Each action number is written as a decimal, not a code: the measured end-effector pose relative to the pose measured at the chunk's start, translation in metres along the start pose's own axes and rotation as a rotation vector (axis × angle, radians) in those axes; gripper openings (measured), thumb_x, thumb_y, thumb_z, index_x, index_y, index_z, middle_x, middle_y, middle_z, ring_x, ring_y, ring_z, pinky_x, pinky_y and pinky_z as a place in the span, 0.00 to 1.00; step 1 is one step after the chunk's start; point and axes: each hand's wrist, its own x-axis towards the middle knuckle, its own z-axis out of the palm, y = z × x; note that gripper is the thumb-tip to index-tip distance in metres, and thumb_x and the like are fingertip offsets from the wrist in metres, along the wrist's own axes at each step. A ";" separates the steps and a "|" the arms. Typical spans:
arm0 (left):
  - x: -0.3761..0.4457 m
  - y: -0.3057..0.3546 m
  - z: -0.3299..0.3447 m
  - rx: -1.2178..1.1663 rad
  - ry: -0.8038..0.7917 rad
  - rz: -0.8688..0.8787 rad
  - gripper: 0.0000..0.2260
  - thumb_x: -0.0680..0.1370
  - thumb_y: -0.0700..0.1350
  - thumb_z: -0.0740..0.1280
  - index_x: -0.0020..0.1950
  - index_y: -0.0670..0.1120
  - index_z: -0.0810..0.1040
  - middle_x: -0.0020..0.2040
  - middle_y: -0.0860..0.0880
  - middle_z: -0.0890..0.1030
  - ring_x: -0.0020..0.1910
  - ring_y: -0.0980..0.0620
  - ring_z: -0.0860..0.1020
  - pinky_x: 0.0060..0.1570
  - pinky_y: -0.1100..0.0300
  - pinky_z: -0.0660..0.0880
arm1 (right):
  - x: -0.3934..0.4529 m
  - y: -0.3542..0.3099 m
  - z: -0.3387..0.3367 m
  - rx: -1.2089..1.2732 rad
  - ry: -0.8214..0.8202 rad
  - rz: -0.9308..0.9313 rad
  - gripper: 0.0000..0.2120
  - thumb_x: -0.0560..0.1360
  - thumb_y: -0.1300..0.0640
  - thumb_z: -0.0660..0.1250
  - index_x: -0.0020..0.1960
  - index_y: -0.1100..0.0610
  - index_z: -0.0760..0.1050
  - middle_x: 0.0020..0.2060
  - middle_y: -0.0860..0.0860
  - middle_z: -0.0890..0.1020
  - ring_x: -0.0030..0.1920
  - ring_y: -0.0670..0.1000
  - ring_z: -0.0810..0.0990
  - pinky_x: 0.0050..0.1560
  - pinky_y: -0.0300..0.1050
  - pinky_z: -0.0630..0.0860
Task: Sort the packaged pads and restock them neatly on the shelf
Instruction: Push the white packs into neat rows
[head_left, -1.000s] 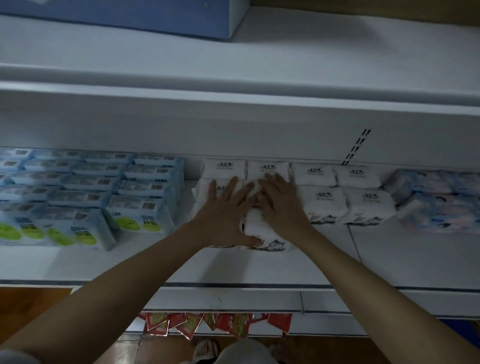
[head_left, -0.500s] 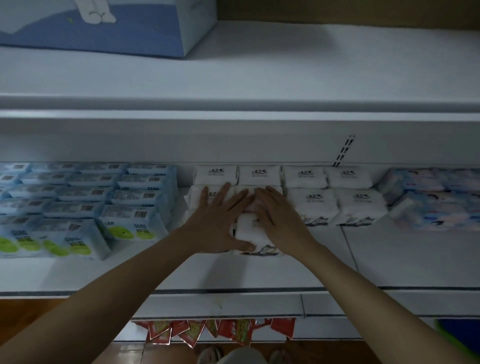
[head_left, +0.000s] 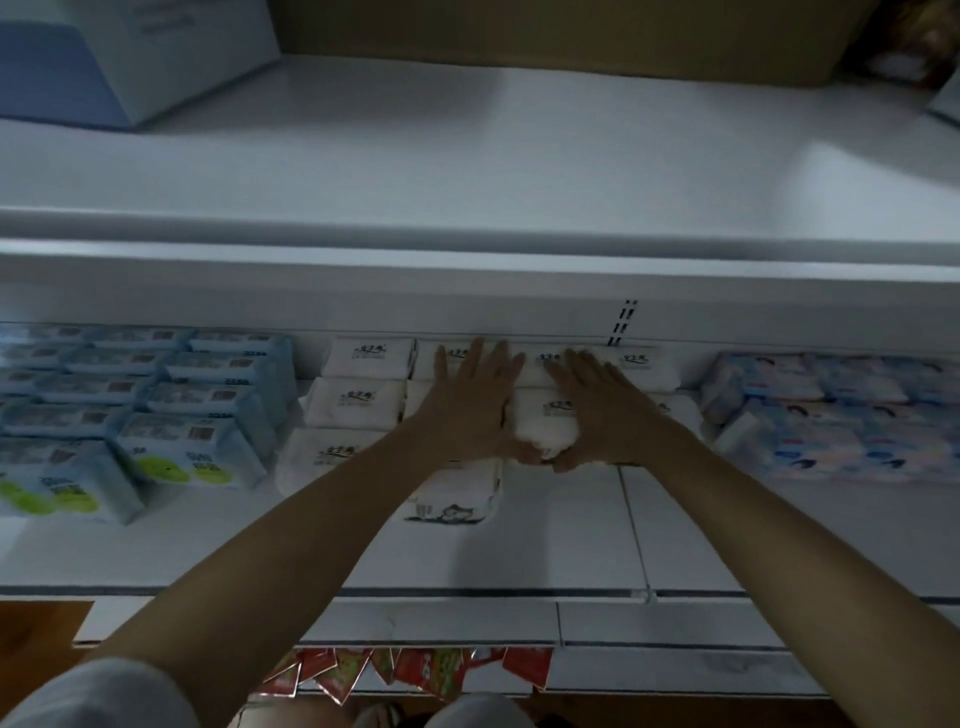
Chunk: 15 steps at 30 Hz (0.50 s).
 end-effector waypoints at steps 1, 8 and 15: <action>0.002 -0.001 0.005 -0.020 -0.003 -0.019 0.55 0.66 0.78 0.59 0.80 0.50 0.38 0.80 0.50 0.37 0.78 0.46 0.35 0.72 0.34 0.36 | 0.006 -0.002 0.006 -0.013 0.025 -0.004 0.65 0.62 0.31 0.74 0.80 0.55 0.36 0.79 0.58 0.42 0.79 0.57 0.41 0.78 0.53 0.41; 0.009 0.001 0.013 -0.019 0.004 -0.020 0.54 0.67 0.77 0.60 0.79 0.52 0.36 0.79 0.52 0.35 0.77 0.44 0.35 0.70 0.31 0.38 | 0.020 -0.008 0.022 0.027 0.175 -0.078 0.62 0.61 0.30 0.72 0.79 0.63 0.49 0.77 0.64 0.55 0.78 0.62 0.53 0.78 0.58 0.49; 0.016 0.000 0.016 -0.001 -0.002 -0.045 0.52 0.68 0.74 0.63 0.79 0.55 0.37 0.80 0.53 0.39 0.78 0.43 0.37 0.70 0.30 0.39 | 0.023 -0.002 0.022 0.058 0.129 -0.139 0.64 0.60 0.33 0.77 0.79 0.62 0.46 0.78 0.61 0.52 0.79 0.59 0.49 0.78 0.57 0.46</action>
